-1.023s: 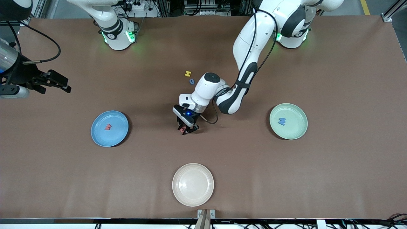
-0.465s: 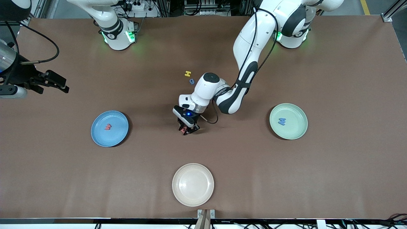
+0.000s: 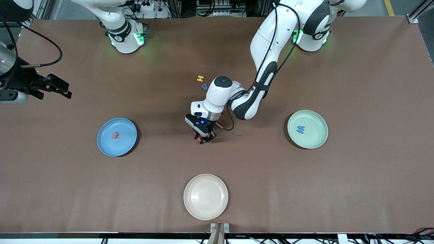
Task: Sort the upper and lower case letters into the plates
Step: 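Grasp the pink Q with the left gripper while the right gripper withdraws, then carry the Q onto the green plate and open the left gripper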
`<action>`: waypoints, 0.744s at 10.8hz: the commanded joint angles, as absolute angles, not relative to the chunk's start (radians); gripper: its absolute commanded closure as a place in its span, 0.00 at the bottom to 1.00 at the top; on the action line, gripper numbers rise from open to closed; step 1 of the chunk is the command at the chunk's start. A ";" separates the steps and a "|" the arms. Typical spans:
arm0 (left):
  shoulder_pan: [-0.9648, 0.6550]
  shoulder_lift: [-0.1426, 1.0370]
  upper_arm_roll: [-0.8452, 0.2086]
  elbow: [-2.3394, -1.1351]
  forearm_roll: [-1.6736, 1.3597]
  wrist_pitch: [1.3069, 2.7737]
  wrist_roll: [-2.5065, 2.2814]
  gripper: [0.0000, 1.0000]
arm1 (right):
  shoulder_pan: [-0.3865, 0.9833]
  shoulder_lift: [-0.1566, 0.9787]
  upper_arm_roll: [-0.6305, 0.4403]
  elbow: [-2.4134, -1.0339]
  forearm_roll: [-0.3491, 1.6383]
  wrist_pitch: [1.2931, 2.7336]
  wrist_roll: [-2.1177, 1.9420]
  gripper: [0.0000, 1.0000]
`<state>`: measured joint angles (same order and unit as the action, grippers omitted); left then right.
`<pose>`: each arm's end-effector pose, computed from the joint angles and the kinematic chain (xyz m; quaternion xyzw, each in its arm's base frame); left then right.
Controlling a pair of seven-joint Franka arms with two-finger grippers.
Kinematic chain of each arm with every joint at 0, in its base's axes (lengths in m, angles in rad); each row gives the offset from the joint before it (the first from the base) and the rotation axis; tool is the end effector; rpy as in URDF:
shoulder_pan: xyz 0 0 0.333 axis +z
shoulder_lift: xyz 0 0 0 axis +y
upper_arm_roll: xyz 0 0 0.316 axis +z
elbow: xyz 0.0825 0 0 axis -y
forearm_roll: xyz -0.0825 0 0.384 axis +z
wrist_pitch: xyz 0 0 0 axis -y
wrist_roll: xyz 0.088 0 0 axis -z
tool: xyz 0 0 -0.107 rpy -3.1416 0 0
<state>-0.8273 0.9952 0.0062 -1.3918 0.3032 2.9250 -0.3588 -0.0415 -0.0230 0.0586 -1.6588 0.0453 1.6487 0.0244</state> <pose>0.5041 -0.5709 0.1637 0.8962 -0.3502 0.2585 0.0857 0.5530 0.0143 0.6024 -0.9997 0.0053 -0.0060 0.0220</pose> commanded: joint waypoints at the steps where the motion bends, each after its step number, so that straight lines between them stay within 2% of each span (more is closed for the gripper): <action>1: -0.795 0.927 -0.038 -1.439 0.322 2.835 -0.371 0.80 | -0.035 -0.034 0.052 -1.651 0.008 1.629 -0.012 0.00; 4: -0.700 0.868 -0.113 -1.495 0.324 2.778 -0.267 0.80 | -0.035 -0.035 0.052 -1.654 0.008 1.629 -0.014 0.00; 8: -0.423 0.761 -0.311 -1.641 0.324 2.697 -0.015 0.80 | -0.035 -0.040 0.046 -1.658 0.006 1.623 -0.009 0.00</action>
